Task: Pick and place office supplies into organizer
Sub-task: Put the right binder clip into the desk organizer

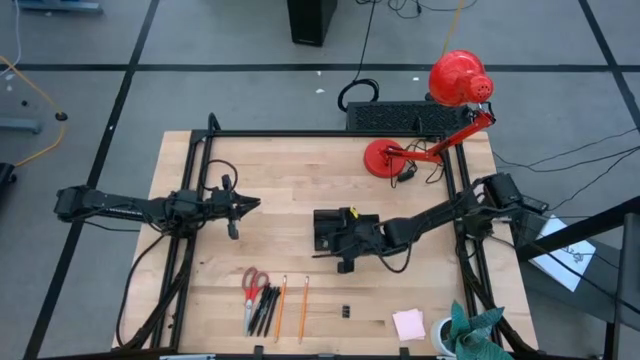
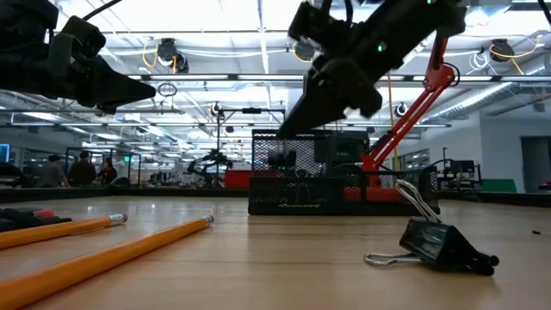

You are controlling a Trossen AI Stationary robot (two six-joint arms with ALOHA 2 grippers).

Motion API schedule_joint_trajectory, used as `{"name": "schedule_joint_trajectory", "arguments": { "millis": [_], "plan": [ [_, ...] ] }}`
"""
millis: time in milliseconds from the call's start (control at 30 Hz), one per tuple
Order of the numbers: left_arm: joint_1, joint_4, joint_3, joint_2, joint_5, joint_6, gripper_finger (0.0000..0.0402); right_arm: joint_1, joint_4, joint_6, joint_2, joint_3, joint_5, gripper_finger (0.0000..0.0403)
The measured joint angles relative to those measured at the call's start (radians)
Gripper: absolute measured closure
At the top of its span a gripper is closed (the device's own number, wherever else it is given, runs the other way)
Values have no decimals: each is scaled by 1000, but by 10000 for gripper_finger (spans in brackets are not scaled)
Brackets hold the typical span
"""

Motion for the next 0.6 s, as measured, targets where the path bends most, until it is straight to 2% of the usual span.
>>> {"name": "schedule_joint_trajectory", "arguments": {
  "millis": [100, 333, 600],
  "plan": [
    [0, -2, 0, 0, 0, -7, 355, -8, 5, 6, 18, 0, -32, 403],
    [0, -16, 0, 0, 0, -20, 355, -14, 9, 64, 26, 0, -34, 401],
    [0, -23, 0, 0, 0, -27, 355, -15, 10, 119, 22, 0, -32, 339]
  ]
}}
